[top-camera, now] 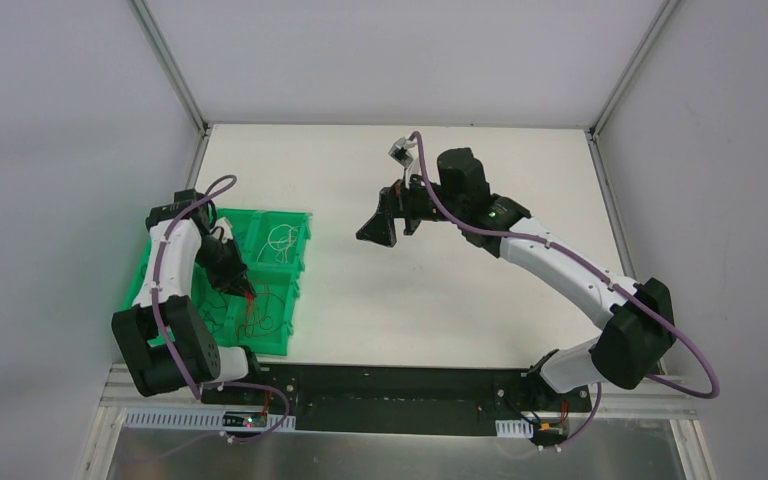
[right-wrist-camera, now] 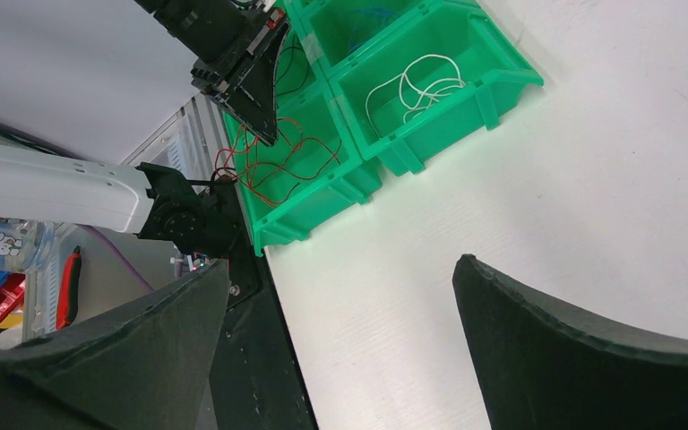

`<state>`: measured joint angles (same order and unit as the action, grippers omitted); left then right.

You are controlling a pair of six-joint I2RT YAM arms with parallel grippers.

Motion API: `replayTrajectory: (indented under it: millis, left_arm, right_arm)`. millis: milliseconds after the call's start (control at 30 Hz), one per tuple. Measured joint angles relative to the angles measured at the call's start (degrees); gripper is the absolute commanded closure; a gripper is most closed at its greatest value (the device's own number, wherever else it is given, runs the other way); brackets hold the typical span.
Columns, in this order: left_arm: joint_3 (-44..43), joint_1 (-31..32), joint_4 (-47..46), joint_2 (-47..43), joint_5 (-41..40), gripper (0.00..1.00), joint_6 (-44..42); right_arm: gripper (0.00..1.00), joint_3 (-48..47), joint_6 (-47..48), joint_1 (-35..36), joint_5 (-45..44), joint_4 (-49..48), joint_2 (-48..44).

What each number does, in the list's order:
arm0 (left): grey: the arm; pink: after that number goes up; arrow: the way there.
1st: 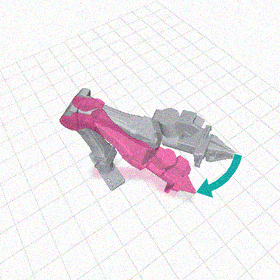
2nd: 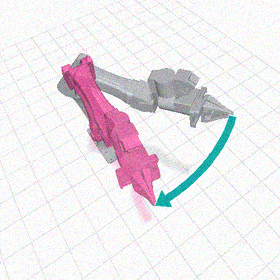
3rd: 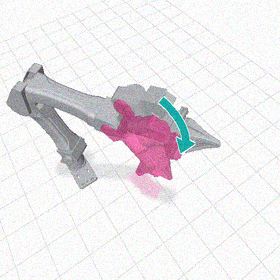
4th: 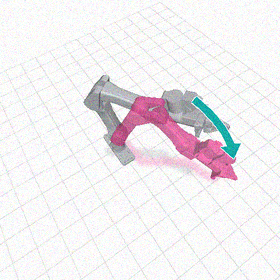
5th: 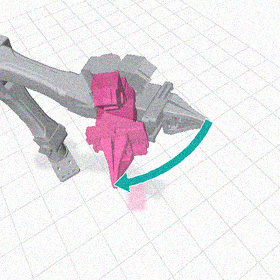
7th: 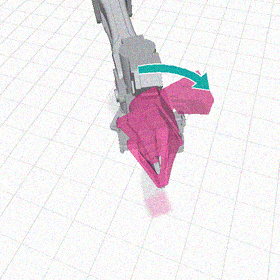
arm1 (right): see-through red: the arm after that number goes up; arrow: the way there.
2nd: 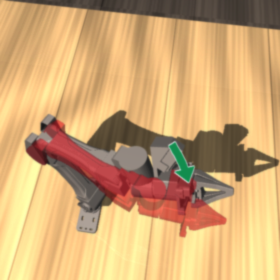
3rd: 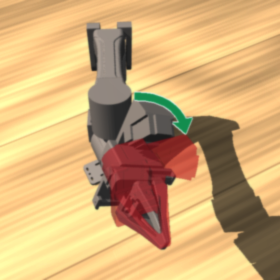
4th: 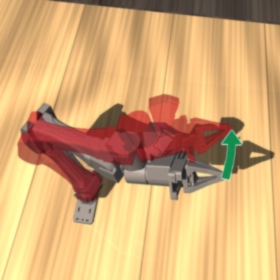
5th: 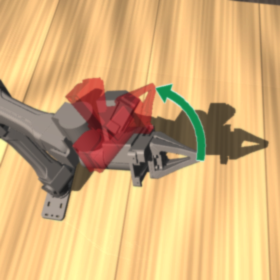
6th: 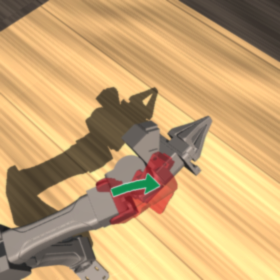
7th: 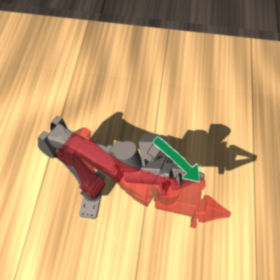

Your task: Untangle the cables

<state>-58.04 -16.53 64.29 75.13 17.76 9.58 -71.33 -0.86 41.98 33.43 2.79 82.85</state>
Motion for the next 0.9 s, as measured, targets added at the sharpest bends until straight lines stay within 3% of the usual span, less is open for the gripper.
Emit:
replayTrajectory:
  millis: [100, 367, 500, 700, 867, 900]
  left_arm:
    - [0.0, 0.2, 0.2, 2.0, -0.4, 0.97, 0.1]
    - [-2.4, 5.4, 0.1, 7.3, -1.9, 0.63, 0.4]
    - [-3.7, 5.7, 0.7, 7.0, -3.2, 0.53, 0.5]
    - [-6.8, 5.7, 2.1, 4.3, -5.0, 0.45, 0.9]
    - [-11.3, 5.7, 2.7, 0.0, -4.6, 0.06, -2.0]
    - [-12.7, 5.7, 2.8, -0.9, -4.4, 0.02, -3.0]
  right_arm:
    - [0.01, 0.0, -0.2, -0.1, 0.0, 0.0, 0.0]
    - [0.01, 0.0, -0.2, -0.4, 0.0, 0.0, -0.4]
    - [0.01, 0.0, -0.2, -0.8, -0.1, 0.1, -1.3]
    - [0.01, 0.0, -0.1, -1.1, 0.0, 0.7, -2.1]
    - [0.01, 0.0, -0.1, -1.5, 0.0, 1.7, -2.1]
    - [0.01, 0.0, 0.0, -1.7, 0.0, 2.1, -2.1]
